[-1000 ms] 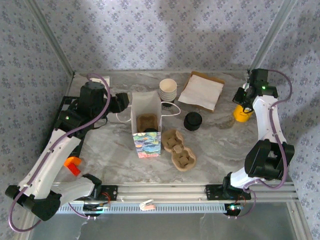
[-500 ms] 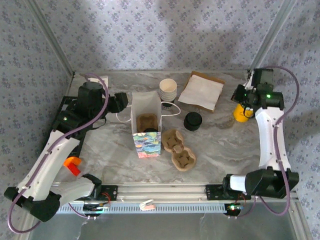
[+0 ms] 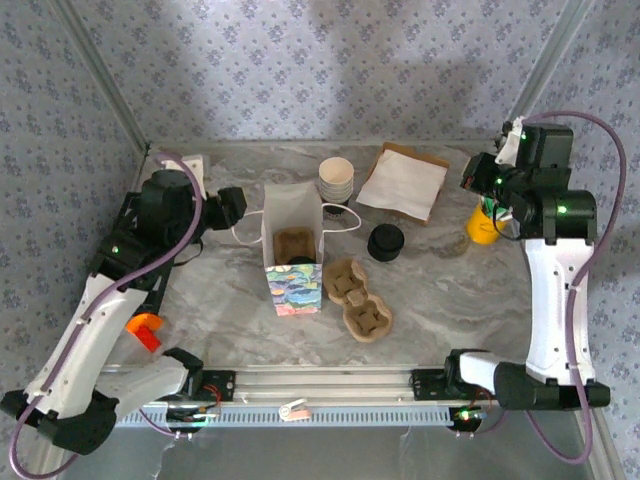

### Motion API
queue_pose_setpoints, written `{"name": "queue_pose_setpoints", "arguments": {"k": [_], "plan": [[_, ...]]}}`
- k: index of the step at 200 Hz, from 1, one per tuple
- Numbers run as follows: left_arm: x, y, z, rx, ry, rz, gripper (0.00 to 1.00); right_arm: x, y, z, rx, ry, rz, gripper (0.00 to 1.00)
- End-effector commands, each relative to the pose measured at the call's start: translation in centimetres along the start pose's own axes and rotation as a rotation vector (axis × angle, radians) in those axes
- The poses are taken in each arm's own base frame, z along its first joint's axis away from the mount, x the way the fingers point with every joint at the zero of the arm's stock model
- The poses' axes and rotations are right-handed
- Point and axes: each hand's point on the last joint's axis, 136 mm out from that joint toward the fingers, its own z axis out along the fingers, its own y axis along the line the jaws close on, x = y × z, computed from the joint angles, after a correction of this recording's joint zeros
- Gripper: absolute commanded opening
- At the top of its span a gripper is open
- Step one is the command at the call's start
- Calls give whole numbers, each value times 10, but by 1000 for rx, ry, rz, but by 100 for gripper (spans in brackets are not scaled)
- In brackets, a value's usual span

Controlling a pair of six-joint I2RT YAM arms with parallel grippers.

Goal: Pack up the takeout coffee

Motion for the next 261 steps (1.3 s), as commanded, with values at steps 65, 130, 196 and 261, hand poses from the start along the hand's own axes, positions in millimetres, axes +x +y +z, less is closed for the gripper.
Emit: {"name": "queue_pose_setpoints", "arguments": {"k": [65,130,196,261], "plan": [[-4,33,-35,-130,-73,-68,66,16,131,-58,-455,65,-105,0],[9,45,-40,-159,-67,-100,66,46,223,-91,-763,181,-267,1],[10,48,-42,-167,-72,-103,66,105,236,-47,-695,400,-348,1],[8,44,-39,-153,-70,-98,66,146,253,2,-636,540,-423,25]]}}
